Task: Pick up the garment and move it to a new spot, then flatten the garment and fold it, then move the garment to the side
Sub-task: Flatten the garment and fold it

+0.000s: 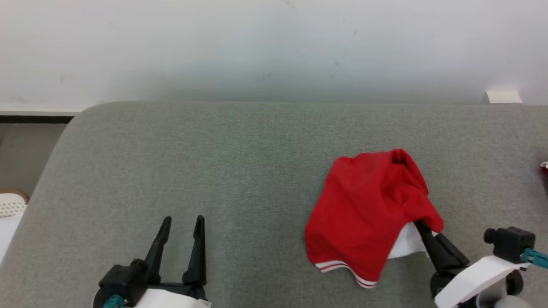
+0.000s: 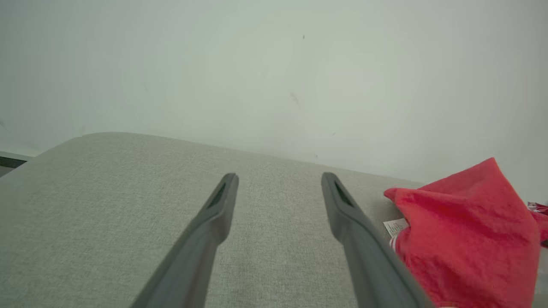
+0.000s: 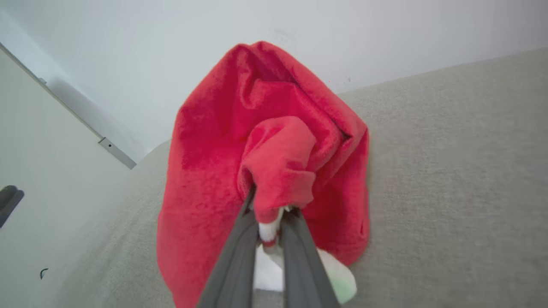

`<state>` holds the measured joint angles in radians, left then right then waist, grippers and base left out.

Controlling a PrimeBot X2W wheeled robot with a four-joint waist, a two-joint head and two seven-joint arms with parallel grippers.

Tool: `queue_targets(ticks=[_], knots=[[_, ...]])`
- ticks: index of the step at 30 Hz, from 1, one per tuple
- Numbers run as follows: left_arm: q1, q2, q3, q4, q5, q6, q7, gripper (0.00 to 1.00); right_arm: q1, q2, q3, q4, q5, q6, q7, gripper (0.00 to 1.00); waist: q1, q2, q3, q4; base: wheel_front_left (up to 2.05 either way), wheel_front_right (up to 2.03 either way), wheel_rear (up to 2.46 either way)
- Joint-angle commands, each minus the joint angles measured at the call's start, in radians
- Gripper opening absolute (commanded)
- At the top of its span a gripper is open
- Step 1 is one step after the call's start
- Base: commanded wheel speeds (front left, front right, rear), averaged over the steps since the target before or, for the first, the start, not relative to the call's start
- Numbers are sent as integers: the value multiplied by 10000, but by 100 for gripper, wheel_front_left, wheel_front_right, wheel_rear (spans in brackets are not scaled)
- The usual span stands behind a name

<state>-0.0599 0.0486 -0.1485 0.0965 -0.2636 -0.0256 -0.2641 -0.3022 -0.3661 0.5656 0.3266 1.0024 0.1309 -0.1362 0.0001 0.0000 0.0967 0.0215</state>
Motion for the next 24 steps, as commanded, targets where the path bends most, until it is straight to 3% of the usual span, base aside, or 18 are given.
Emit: queue_targets(ticks=[1,7,8,9,10,11,16,24], knots=[[-30,37,27,14,-28,21,0,100,253,-311,-119,-259,331,-6,250,0,-1,0,70,-265,0,0,0],[-116,38,19,34,32,8,1,100,962,-1582,-805,-985,1329,-6,1580,0,-1,0,211,-772,0,0,0],[-134,38,29,57,45,-13,1,100,1052,-1664,-931,-822,1304,-6,1756,9,-1,0,239,-848,0,0,0],[-153,38,16,94,39,-35,1,100,1119,-1689,-1004,-669,1181,-4,1923,53,-1,0,248,-901,0,0,0],[-170,38,-3,104,23,-51,1,100,1140,-1689,-1097,-472,990,-4,2000,85,-1,0,261,-947,0,0,0],[-189,40,-20,126,3,-43,1,100,1129,-1645,-1239,-250,778,-4,1986,100,-1,0,274,-975,0,0,0],[-211,40,-53,198,-13,-63,1,100,1060,-1024,-1728,321,-57,-4,1793,100,-1,0,251,-1123,0,0,0],[-90,38,-70,352,21,-109,1,100,1638,-738,-2259,-416,-526,-4,1803,100,-1,0,13,-1173,0,0,0]])
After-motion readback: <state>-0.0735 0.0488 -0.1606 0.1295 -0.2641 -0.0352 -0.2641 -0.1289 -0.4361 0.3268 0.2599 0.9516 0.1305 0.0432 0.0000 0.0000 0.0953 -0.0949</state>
